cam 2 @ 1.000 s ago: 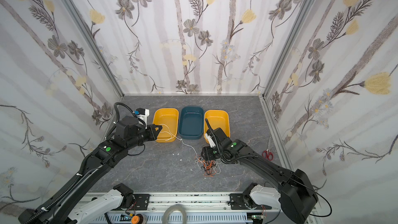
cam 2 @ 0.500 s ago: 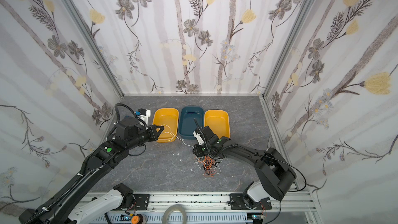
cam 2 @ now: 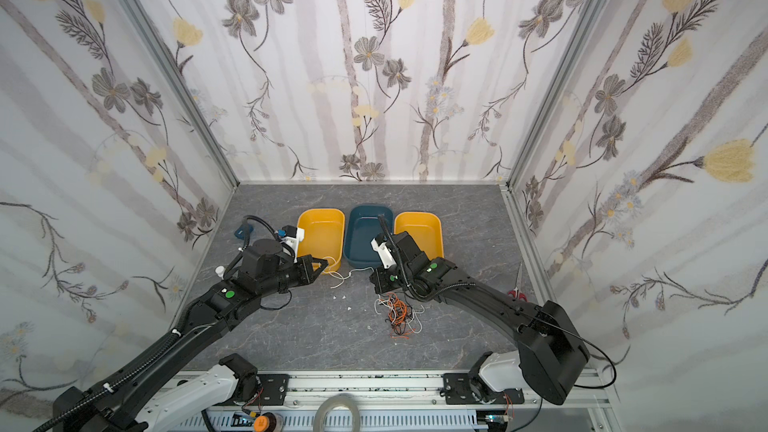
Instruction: Untangle the cables
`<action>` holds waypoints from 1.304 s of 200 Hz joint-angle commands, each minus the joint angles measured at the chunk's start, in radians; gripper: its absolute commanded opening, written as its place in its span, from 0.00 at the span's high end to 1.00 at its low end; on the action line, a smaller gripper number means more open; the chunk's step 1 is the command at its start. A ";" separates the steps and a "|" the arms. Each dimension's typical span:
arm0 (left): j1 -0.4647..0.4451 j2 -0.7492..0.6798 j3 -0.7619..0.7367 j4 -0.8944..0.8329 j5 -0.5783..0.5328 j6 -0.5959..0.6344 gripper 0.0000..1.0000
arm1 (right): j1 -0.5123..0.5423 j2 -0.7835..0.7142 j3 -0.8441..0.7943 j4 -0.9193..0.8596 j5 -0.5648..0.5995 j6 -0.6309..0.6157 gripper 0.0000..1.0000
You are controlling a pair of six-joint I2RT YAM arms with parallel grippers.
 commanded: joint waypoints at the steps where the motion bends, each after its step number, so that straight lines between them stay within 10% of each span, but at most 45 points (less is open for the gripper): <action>1: -0.022 0.016 -0.009 0.111 0.049 -0.020 0.97 | 0.000 -0.016 0.040 -0.020 -0.049 0.013 1.00; 179: -0.164 0.196 -0.083 0.334 0.127 0.100 0.88 | -0.013 0.017 0.054 0.092 -0.160 0.129 1.00; 261: -0.146 0.140 -0.113 0.010 -0.210 0.064 0.98 | -0.015 0.073 0.053 0.097 -0.164 0.136 1.00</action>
